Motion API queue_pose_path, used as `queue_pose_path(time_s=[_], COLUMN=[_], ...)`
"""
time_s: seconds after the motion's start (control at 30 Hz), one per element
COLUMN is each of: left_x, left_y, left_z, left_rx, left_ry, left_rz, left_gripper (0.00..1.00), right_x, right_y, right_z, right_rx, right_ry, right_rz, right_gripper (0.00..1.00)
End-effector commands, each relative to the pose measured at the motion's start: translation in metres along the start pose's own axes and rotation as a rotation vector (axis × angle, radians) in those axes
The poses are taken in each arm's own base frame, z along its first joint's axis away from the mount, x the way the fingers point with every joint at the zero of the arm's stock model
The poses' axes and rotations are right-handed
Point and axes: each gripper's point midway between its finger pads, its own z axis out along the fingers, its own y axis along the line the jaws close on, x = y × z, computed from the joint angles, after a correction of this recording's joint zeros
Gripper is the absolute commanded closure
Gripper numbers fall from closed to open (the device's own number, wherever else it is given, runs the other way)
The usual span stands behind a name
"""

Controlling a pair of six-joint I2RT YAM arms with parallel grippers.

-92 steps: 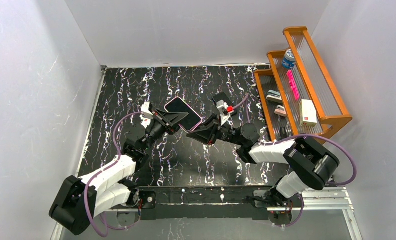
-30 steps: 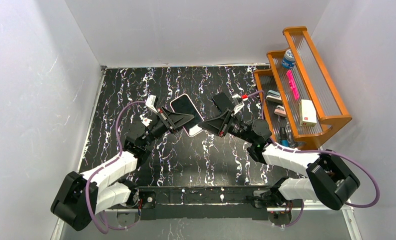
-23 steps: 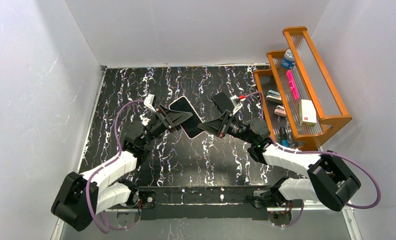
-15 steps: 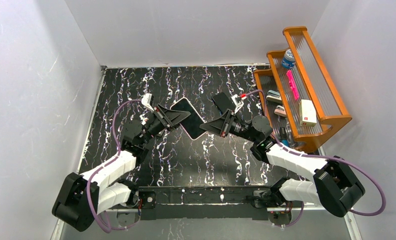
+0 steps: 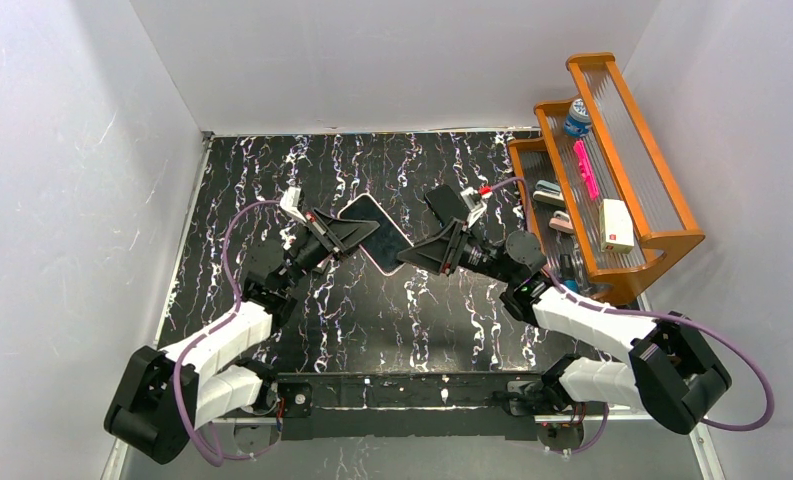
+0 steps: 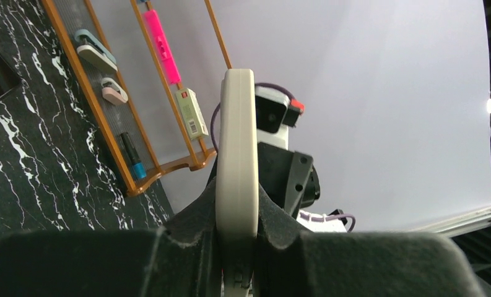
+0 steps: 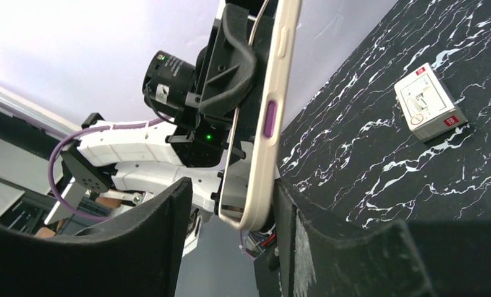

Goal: Take the phone out of the phone case
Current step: Remove the phone case from the phone.

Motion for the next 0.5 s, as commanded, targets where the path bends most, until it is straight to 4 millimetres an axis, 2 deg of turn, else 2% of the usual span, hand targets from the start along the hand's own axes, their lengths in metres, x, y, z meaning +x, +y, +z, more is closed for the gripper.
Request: queue_pose_path(time_s=[0.0,0.27,0.47], left_x=[-0.018,-0.022,-0.021], left_y=[-0.027,-0.031,-0.032], left_z=[-0.003,-0.006,-0.009], left_rx=[0.081,0.089,0.091], left_ry=[-0.099,-0.133,-0.13], left_rz=[0.004,-0.018,-0.038], left_gripper=[1.0,1.0,1.0], right_x=[0.002,0.02,0.024], right_y=[0.024,0.028,0.027], right_z=[0.0,0.017,0.023], right_rx=[-0.092,-0.101,-0.118], right_ry=[-0.035,-0.026,-0.031], right_rz=[-0.097,-0.122,-0.145], right_gripper=[0.4,0.41,0.49])
